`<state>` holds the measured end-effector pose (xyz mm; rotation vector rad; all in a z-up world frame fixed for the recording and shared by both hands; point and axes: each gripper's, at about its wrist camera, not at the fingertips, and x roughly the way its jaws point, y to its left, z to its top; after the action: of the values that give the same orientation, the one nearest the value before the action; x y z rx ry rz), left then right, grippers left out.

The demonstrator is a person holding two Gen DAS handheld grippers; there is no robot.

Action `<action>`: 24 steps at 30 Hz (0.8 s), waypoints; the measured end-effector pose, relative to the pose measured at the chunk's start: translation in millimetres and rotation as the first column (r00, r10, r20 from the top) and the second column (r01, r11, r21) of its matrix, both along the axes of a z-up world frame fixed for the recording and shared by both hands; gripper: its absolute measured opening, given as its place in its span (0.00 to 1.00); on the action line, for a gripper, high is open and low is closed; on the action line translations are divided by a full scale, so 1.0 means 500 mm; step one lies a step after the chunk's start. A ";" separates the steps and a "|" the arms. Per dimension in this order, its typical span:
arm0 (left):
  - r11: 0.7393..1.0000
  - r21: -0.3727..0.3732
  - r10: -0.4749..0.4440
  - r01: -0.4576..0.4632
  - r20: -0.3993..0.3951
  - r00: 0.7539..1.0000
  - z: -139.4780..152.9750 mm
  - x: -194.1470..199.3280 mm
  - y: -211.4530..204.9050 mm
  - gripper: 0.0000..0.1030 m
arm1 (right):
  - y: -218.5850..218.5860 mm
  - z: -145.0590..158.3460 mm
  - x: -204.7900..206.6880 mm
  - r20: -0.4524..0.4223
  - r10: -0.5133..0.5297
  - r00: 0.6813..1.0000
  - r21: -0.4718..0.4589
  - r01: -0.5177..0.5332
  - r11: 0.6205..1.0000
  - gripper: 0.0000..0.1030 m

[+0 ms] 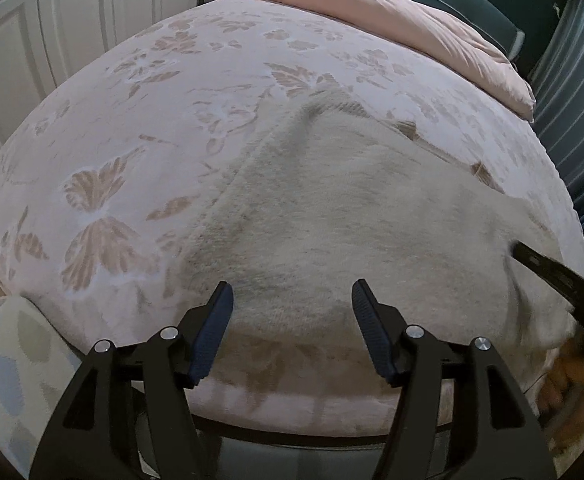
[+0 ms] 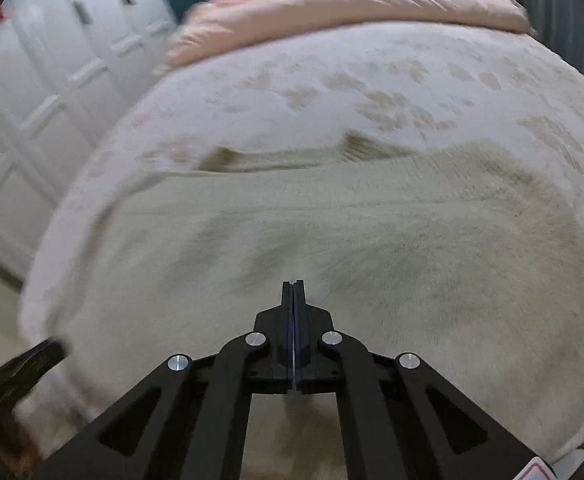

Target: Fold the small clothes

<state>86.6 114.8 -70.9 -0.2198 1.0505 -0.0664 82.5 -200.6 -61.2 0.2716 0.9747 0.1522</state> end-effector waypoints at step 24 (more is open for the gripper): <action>0.894 -0.393 0.198 -0.215 -0.085 0.977 0.001 0.019 0.080 0.10 | 0.076 0.073 -0.118 0.029 0.022 0.999 -0.063 -0.020 0.998 0.53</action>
<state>96.2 154.7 -70.3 -0.7078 1.0431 -0.0847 23.8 -162.6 -24.9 0.2011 0.9510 0.1447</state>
